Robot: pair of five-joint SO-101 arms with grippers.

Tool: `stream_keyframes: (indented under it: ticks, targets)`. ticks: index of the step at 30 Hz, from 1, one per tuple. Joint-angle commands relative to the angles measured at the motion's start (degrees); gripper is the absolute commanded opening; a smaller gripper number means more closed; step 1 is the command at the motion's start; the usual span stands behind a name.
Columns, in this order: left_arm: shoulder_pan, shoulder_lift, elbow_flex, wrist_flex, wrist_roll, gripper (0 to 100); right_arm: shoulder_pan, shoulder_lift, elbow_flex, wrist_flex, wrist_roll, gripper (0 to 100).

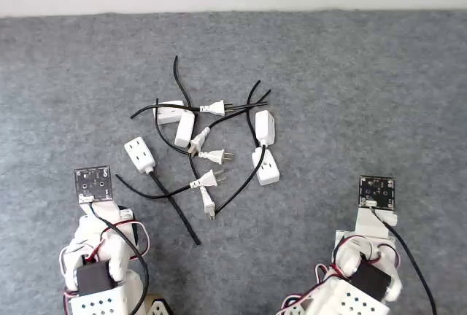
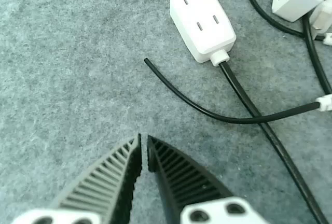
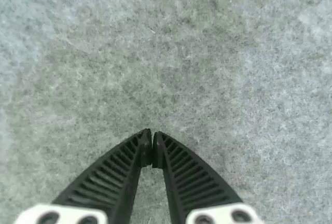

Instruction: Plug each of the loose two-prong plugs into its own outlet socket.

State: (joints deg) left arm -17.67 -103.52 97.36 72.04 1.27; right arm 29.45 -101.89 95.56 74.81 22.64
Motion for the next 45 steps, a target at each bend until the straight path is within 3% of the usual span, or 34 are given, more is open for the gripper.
stream_keyframes:
  ticks: [1,15,27,32,39,41,45]
  targets:
    - [-0.09,-0.97,-0.84,0.26,0.35,2,-0.04,-0.66,0.97,-0.48,0.35,1.1]
    - [-0.09,-0.97,-0.84,0.26,0.35,2,-0.31,-0.66,0.97,-0.48,0.18,1.3]
    - [0.09,-0.97,-0.84,0.26,0.35,2,-6.64,-0.75,0.97,-0.48,0.26,1.3]
    - [1.05,-0.97,-0.92,-6.59,0.26,2,-6.73,-0.75,0.88,-7.34,0.18,1.6]
    - [-4.48,-0.97,-2.68,-19.34,0.26,2,-7.25,-0.75,0.88,-23.96,0.44,1.6]
    - [-4.48,-0.97,-3.91,-18.11,0.26,2,-8.92,-0.75,0.62,-26.77,0.44,1.6]
    - [-4.48,-0.97,-9.80,-7.56,0.26,2,-12.88,-0.75,-0.18,-24.22,0.26,1.3]
